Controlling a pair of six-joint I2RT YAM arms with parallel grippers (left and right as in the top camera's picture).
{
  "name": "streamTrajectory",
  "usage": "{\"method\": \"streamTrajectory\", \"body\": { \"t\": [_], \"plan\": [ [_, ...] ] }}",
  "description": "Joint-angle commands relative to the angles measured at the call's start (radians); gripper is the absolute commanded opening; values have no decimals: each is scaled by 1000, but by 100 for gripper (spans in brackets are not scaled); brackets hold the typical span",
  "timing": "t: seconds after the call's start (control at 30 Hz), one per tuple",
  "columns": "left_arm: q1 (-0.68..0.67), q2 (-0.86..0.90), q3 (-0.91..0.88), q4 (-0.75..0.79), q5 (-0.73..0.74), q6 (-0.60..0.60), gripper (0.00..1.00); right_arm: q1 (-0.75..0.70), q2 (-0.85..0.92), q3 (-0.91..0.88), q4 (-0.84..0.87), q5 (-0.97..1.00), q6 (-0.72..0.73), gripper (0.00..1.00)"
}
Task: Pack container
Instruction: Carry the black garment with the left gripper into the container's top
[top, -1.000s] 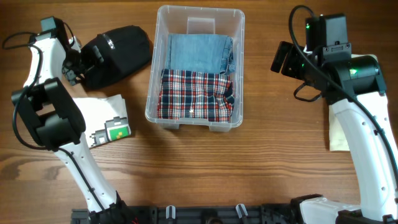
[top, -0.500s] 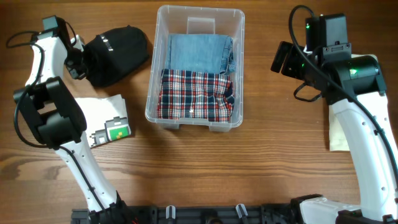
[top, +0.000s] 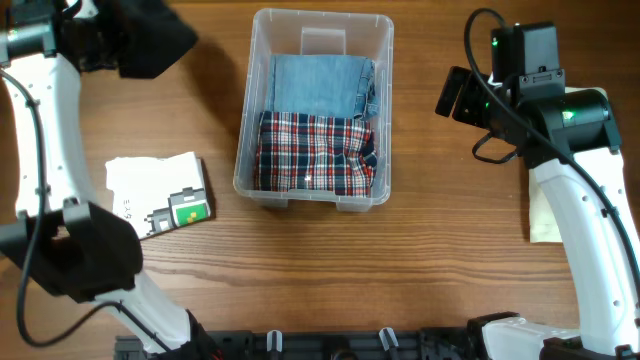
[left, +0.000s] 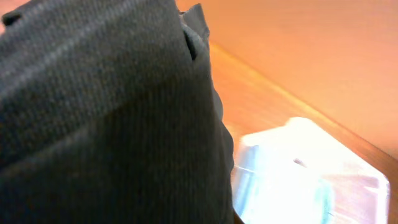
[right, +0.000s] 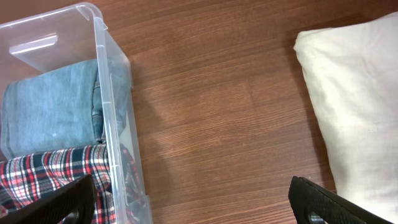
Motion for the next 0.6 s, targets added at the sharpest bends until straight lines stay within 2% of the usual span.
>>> {"method": "streamTrajectory", "body": {
  "t": [0.0,0.1,0.23,0.33,0.57],
  "plan": [
    [-121,-133,32,39,44,-15,4,-1,6,3,0,3,-6,100],
    [-241,-188,32,56,54,0,4,-1,6,3,0,3,-6,100],
    [-380,-200,32,60,199,53,4,-1,6,3,0,3,-6,100],
    [-473,-178,32,60,211,87,4,-1,6,2,0,3,-6,100],
    [-560,-82,32,27,207,207,4,-1,6,2,0,3,-6,100]
  ]
}}
